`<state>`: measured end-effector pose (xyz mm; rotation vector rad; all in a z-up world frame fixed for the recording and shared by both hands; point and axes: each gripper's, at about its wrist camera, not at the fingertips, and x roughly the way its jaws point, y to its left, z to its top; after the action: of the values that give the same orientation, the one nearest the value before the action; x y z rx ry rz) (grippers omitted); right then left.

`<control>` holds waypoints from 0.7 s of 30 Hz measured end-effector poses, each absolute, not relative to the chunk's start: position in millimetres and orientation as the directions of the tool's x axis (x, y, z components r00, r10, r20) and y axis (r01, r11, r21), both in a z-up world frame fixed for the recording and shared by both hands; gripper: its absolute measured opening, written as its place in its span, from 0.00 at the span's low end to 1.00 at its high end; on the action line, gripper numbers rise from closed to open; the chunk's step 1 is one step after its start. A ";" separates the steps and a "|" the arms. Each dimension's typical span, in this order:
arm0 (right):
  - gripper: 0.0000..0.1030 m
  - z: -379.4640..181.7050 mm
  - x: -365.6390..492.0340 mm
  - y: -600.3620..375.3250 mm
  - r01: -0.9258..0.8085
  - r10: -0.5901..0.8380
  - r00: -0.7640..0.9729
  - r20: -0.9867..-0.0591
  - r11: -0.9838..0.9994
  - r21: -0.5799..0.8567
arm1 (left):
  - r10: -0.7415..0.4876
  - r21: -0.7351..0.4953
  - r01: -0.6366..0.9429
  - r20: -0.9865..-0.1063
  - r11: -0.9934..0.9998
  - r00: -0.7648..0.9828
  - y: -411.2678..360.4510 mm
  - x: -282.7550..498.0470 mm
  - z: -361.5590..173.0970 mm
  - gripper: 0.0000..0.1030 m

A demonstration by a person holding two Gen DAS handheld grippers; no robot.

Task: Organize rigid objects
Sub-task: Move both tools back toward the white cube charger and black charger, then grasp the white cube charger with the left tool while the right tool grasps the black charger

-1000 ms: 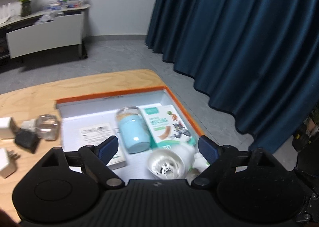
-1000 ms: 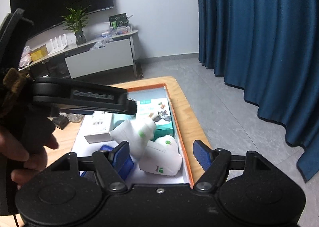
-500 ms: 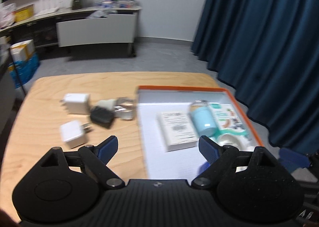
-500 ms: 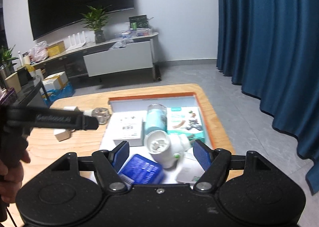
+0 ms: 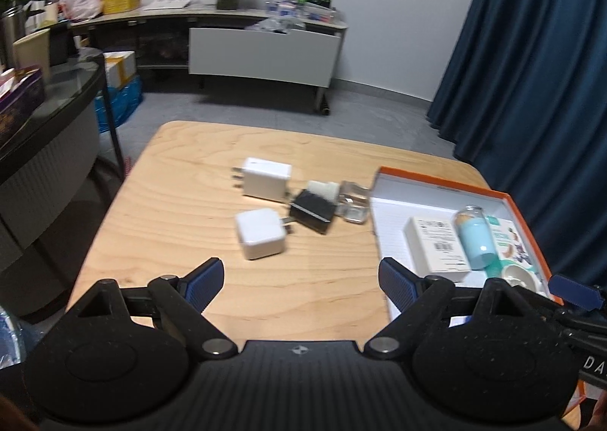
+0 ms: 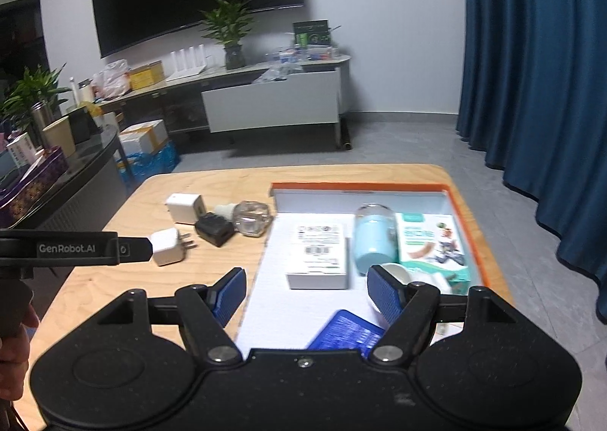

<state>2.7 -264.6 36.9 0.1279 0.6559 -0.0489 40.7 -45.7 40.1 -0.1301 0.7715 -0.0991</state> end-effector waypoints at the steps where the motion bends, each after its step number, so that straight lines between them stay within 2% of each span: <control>1: 0.83 36.6 4.3 -262.0 0.079 0.000 0.791 -0.612 0.992 0.102 | -0.130 -0.153 0.032 -0.688 0.988 0.714 -42.0 40.4 39.2 0.88; 11: 0.83 32.8 18.2 -246.0 0.028 0.037 0.782 -0.622 0.995 0.095 | -0.078 -0.149 -0.042 -0.715 0.988 0.694 -14.6 51.0 19.1 0.89; 13: 0.83 31.0 21.4 -245.1 0.026 0.038 0.778 -0.627 0.995 0.093 | -0.072 -0.141 -0.044 -0.723 0.989 0.687 -14.6 58.0 13.3 0.92; 21: 0.83 19.9 37.9 -238.5 0.004 0.055 0.763 -0.644 0.996 0.090 | -0.037 -0.118 -0.075 -0.740 0.990 0.671 -18.9 89.1 -10.5 0.92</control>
<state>37.9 -238.5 19.9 0.0877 0.7023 0.0281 89.1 -18.9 -10.5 -0.1430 0.8353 0.0216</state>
